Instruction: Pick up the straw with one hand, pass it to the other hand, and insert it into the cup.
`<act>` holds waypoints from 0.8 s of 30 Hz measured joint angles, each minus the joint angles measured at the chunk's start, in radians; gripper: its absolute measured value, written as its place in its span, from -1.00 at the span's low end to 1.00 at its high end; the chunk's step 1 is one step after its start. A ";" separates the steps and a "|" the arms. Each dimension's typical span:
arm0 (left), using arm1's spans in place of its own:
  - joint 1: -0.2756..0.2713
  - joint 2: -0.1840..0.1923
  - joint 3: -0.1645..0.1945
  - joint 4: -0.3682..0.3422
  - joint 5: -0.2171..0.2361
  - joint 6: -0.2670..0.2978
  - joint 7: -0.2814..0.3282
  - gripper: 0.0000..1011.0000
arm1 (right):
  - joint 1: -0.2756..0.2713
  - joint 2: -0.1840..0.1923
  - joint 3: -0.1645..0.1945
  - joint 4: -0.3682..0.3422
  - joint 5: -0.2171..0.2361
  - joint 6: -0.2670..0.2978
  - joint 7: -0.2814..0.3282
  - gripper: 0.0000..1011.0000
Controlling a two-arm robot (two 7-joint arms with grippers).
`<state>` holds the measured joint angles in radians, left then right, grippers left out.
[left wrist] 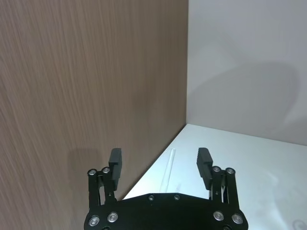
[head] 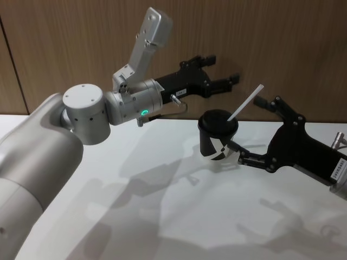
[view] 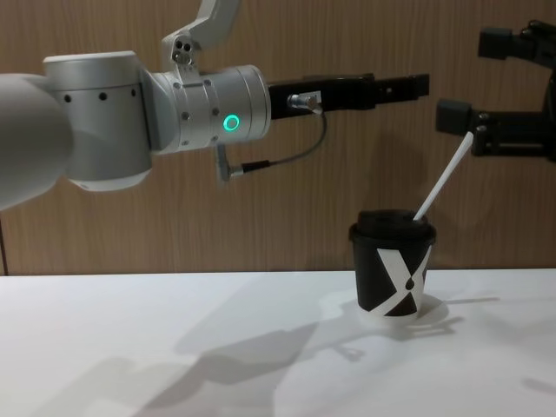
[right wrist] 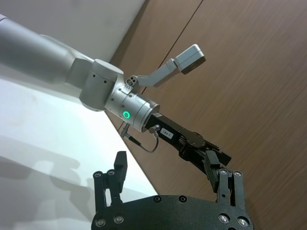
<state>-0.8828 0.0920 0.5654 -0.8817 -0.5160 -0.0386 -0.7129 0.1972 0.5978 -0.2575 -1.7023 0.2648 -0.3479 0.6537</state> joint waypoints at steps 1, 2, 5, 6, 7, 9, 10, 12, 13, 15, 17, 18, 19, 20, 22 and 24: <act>0.010 0.006 -0.002 -0.013 0.000 0.000 0.005 0.95 | 0.001 0.000 0.000 0.000 0.001 0.000 0.000 0.98; 0.013 0.008 -0.002 -0.018 0.000 0.000 0.008 0.97 | 0.002 -0.001 0.000 0.000 0.002 0.002 -0.001 0.98; 0.038 0.022 -0.007 -0.052 -0.001 0.000 0.023 0.98 | 0.008 -0.005 0.000 -0.003 0.010 0.013 -0.006 0.98; 0.044 0.025 -0.009 -0.060 -0.001 0.000 0.027 0.98 | 0.009 -0.007 0.000 -0.003 0.012 0.016 -0.007 0.98; 0.051 0.029 -0.010 -0.068 -0.001 0.000 0.031 0.98 | 0.011 -0.008 0.001 -0.004 0.015 0.020 -0.009 0.98; 0.078 0.042 -0.016 -0.101 -0.002 -0.004 0.045 0.98 | 0.019 -0.014 0.002 -0.008 0.027 0.037 -0.017 0.98; 0.087 0.046 -0.018 -0.110 -0.002 -0.006 0.048 0.98 | 0.025 -0.019 0.003 -0.012 0.035 0.049 -0.022 0.98; 0.115 0.059 -0.024 -0.142 -0.002 -0.013 0.063 0.98 | 0.032 -0.024 0.005 -0.016 0.043 0.062 -0.028 0.98; 0.124 0.063 -0.026 -0.152 -0.002 -0.015 0.069 0.98 | 0.040 -0.031 0.006 -0.021 0.054 0.080 -0.035 0.98; 0.150 0.074 -0.032 -0.181 -0.001 -0.022 0.082 0.98 | 0.048 -0.037 0.008 -0.026 0.066 0.097 -0.041 0.98; 0.173 0.084 -0.038 -0.205 0.000 -0.032 0.096 0.98 | 0.060 -0.045 0.010 -0.035 0.083 0.124 -0.051 0.98; 0.173 0.084 -0.038 -0.205 0.000 -0.032 0.096 0.98 | 0.064 -0.048 0.010 -0.038 0.089 0.133 -0.054 0.98; 0.187 0.090 -0.041 -0.220 0.003 -0.038 0.103 0.98 | 0.067 -0.050 0.011 -0.042 0.097 0.147 -0.057 0.98; 0.196 0.094 -0.042 -0.227 0.004 -0.041 0.107 0.98 | 0.075 -0.055 0.012 -0.049 0.111 0.171 -0.064 0.98; 0.213 0.100 -0.047 -0.247 0.009 -0.051 0.118 0.98 | 0.084 -0.060 0.013 -0.058 0.128 0.205 -0.073 0.98; 0.230 0.106 -0.051 -0.263 0.014 -0.060 0.126 0.98 | 0.091 -0.064 0.014 -0.066 0.143 0.232 -0.078 0.98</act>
<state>-0.6530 0.1980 0.5147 -1.1448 -0.5023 -0.0988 -0.5868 0.2882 0.5337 -0.2434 -1.7679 0.4079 -0.1157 0.5752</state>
